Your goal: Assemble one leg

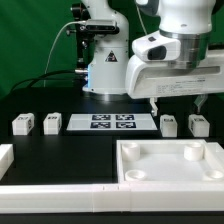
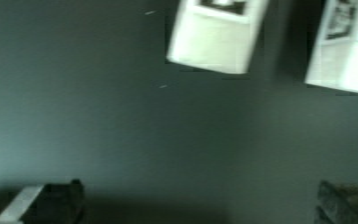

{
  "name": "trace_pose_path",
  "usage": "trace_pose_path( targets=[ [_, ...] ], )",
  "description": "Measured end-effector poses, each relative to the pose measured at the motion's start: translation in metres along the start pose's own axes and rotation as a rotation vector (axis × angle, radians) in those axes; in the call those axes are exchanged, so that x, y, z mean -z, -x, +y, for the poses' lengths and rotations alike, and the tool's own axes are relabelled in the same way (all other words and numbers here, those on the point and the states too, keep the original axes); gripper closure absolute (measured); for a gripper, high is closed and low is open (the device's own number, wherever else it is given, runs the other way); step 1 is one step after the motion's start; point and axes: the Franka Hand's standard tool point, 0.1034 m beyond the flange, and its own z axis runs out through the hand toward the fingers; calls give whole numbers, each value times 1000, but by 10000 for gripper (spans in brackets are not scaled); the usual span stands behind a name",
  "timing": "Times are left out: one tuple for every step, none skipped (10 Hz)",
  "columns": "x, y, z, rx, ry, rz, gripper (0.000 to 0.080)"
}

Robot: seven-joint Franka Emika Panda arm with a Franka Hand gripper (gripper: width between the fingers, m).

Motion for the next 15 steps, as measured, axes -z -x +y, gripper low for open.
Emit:
trace_pose_path(
  targets=[
    [0, 0, -13, -25, -1, 1, 151],
    [0, 0, -30, -39, -5, 1, 151],
    [0, -2, -41, -42, -10, 4, 151],
    [1, -5, -50, -51, -17, 7, 151],
    [2, -7, -52, -48, -18, 11, 151],
    [2, -7, -51, -46, -18, 11, 151],
    [2, -6, -51, -43, -15, -2, 151],
    [1, -4, -50, -42, -8, -40, 151],
    [2, -7, -51, -42, -11, -27, 151],
    [0, -4, -50, -42, -9, -54, 151],
    [-5, 5, -49, -48, -6, -163, 151],
    [-5, 7, -51, -56, 0, -301, 151],
    [-7, 6, -52, -55, 4, -384, 150],
    [-8, 11, -51, -53, 12, -494, 151],
    [-9, 13, -50, -49, 19, -605, 151]
  ],
)
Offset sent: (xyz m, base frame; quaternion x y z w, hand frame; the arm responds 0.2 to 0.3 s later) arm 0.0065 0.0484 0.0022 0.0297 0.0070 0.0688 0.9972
